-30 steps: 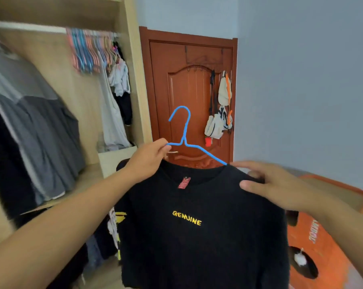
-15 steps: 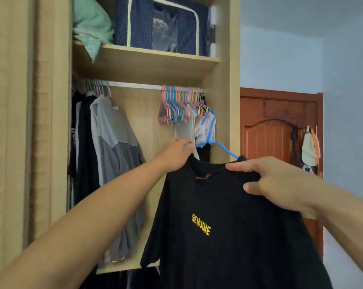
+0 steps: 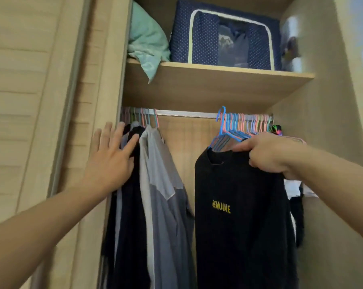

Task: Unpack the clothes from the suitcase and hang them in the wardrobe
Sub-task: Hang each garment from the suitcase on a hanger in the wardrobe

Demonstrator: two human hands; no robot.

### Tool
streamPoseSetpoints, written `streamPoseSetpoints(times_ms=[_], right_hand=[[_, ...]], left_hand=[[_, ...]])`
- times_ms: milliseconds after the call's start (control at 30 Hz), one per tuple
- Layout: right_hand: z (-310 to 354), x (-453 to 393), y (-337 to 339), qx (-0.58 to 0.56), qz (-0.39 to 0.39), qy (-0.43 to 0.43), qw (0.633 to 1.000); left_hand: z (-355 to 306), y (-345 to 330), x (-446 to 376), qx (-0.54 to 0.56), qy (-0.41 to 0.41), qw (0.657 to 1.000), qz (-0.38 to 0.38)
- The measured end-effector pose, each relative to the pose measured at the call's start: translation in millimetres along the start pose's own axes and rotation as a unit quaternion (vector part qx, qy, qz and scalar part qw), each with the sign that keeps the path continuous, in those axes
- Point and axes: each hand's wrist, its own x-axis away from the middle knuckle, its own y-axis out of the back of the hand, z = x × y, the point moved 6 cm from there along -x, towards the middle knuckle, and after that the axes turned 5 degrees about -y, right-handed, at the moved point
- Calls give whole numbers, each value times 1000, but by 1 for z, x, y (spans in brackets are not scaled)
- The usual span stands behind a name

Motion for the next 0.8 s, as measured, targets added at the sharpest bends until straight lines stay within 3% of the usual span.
streamPoseSetpoints(times_ms=[200,333,433,567,800], right_hand=[[88,-129,-41,66,-32,34,997],[137,-187,-78,227,-18,43,973],[151,-204,-106,273,13,24,962],[165,-223,-115,339,-7,36,940],[167,-248,-92,335,-15,46,941]], left_hand=[[44,-36,22,90,141,986,-4],[45,-43,24,95,141,985,-33],[46,-42,25,94,143,985,-38],[47,-42,25,86,135,986,-43],[46,-41,26,81,136,987,-37]])
